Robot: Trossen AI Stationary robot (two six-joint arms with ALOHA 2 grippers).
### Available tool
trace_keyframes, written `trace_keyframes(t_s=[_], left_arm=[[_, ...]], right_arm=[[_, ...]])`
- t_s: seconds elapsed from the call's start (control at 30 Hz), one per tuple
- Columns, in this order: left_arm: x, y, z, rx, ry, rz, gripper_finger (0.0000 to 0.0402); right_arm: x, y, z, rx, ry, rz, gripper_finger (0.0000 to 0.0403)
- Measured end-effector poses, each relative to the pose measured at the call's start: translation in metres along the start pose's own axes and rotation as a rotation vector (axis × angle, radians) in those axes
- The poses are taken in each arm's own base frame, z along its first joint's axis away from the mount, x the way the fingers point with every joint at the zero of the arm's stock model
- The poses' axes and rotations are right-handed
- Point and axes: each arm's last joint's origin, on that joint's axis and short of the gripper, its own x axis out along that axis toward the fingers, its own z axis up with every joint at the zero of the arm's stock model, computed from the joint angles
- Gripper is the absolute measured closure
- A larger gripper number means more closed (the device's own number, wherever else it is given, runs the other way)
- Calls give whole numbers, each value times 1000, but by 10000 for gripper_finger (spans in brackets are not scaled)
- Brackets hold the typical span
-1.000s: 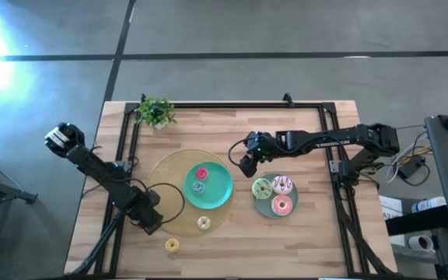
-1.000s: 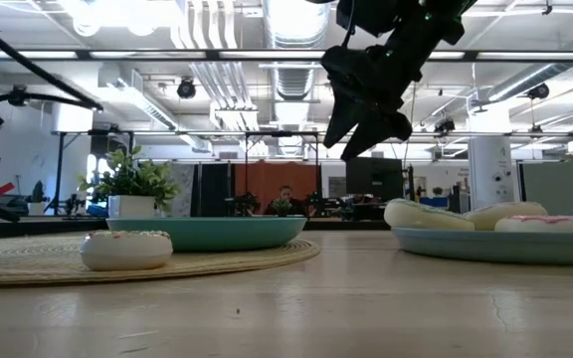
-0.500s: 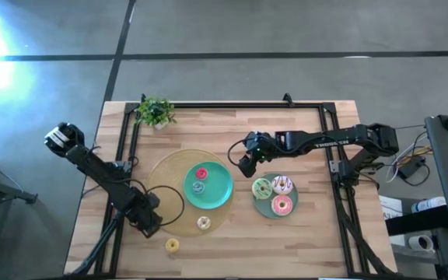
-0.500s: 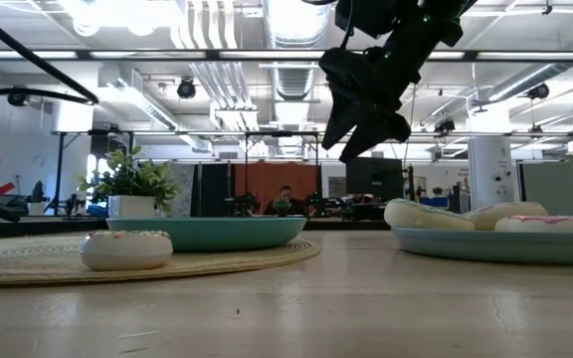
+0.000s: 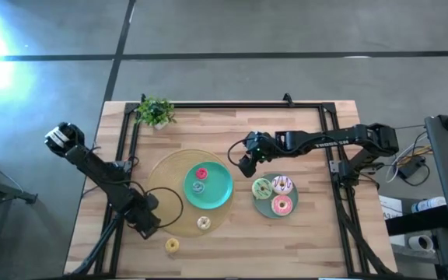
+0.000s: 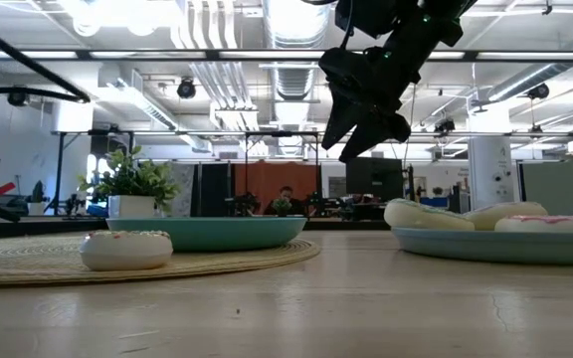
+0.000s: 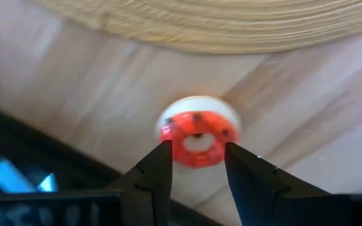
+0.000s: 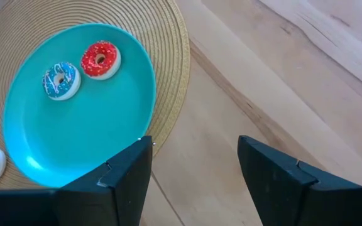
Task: Pick & Place donuts
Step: Put the small orange donut on the left plate
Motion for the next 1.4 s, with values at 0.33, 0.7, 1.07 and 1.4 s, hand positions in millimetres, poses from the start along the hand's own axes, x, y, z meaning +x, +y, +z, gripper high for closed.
trace_keyframes(t_s=[0.33, 0.7, 1.07, 1.4], left_arm=[[7, 4, 1, -37, -19, 15, 284], [-1, -6, 0, -54, -38, -44, 296], [-3, -1, 0, -66, -75, 15, 295], [-2, 1, -3, -15, -71, 39, 295]], right_arm=[[0, 0, 0, 0, -2, -1, 177], [0, 0, 0, -3, -2, -1, 177], [0, 0, 0, -3, -2, -1, 177], [0, 0, 0, -3, -1, -2, 177]])
